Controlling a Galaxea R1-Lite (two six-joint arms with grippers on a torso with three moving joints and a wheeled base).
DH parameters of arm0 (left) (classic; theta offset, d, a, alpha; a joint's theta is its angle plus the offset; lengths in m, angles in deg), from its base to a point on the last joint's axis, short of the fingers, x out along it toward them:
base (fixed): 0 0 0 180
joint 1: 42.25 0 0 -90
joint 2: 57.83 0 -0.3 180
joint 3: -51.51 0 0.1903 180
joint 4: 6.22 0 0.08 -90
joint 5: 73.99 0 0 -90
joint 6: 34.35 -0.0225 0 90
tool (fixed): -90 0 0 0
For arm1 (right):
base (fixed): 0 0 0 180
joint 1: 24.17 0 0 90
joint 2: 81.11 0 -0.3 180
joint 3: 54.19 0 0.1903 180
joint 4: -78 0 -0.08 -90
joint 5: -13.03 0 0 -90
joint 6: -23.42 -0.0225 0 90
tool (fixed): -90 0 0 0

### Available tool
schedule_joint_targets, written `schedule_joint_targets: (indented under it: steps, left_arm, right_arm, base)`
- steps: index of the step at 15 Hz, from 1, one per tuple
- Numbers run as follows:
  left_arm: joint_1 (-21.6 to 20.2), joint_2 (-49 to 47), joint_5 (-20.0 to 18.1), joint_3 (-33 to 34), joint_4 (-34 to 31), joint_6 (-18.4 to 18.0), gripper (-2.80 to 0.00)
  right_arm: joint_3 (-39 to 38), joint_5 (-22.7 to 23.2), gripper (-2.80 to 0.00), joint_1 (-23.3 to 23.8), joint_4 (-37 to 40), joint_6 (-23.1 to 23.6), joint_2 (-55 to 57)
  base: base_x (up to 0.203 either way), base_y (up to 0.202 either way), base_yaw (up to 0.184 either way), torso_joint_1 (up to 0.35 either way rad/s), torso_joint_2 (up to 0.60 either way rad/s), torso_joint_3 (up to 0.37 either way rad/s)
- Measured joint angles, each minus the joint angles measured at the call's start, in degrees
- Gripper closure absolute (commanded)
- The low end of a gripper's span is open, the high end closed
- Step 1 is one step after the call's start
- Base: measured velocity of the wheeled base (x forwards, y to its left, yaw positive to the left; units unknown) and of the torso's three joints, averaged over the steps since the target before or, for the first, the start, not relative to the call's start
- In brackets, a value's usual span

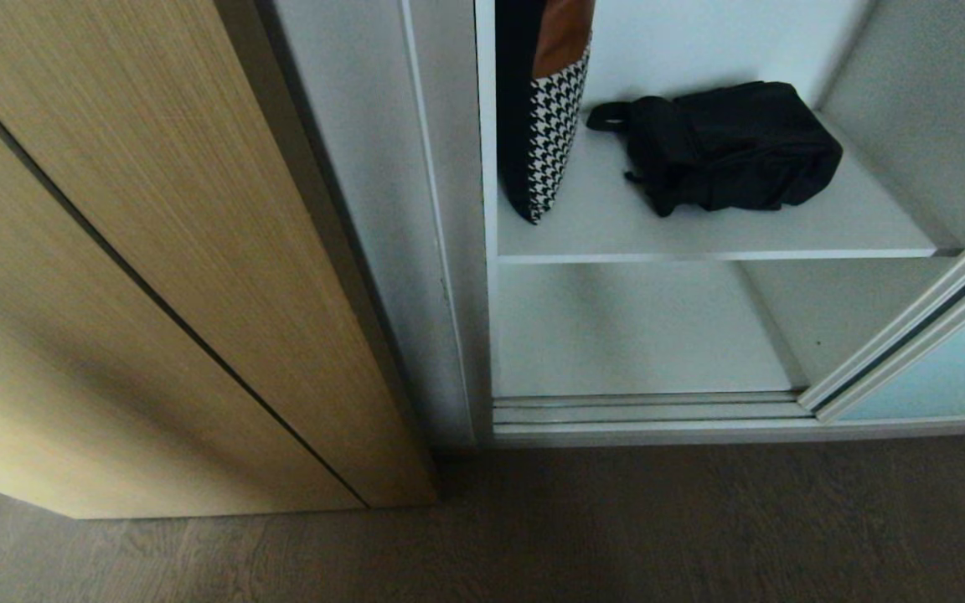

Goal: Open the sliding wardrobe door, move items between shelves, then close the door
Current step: Place the bag on the higher shelf, then close the door

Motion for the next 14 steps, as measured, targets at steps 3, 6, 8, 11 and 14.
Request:
schedule_joint_targets:
  steps: [3, 6, 8, 11, 14]
  left_arm:
    - [0.0, 0.0, 0.0, 0.0, 0.0, -0.2, 0.00]
    - [0.0, 0.0, 0.0, 0.0, 0.0, -0.2, 0.00]
    - [0.0, 0.0, 0.0, 0.0, 0.0, -0.1, 0.00]
    - [0.0, 0.0, 0.0, 0.0, 0.0, -0.1, 0.00]
    - [0.0, 0.0, 0.0, 0.0, 0.0, 0.0, 0.00]
  right_arm:
    - [0.0, 0.0, 0.00, 0.0, 0.0, 0.0, 0.0]
    - [0.0, 0.0, 0.00, 0.0, 0.0, 0.0, 0.0]
    - [0.0, 0.0, 0.00, 0.0, 0.0, 0.0, 0.0]
    - [0.0, 0.0, 0.00, 0.0, 0.0, 0.0, 0.0]
    - [0.0, 0.0, 0.00, 0.0, 0.0, 0.0, 0.0]
  base:
    - [0.000, 0.000, 0.000, 0.002, 0.00, 0.015]
    - [0.000, 0.000, 0.000, 0.000, 0.00, 0.000]
    - [0.000, 0.000, 0.000, 0.000, 0.00, 0.000]
    - [0.000, 0.000, 0.000, 0.000, 0.00, 0.000]
    - [0.000, 0.000, 0.000, 0.001, 0.00, 0.025]
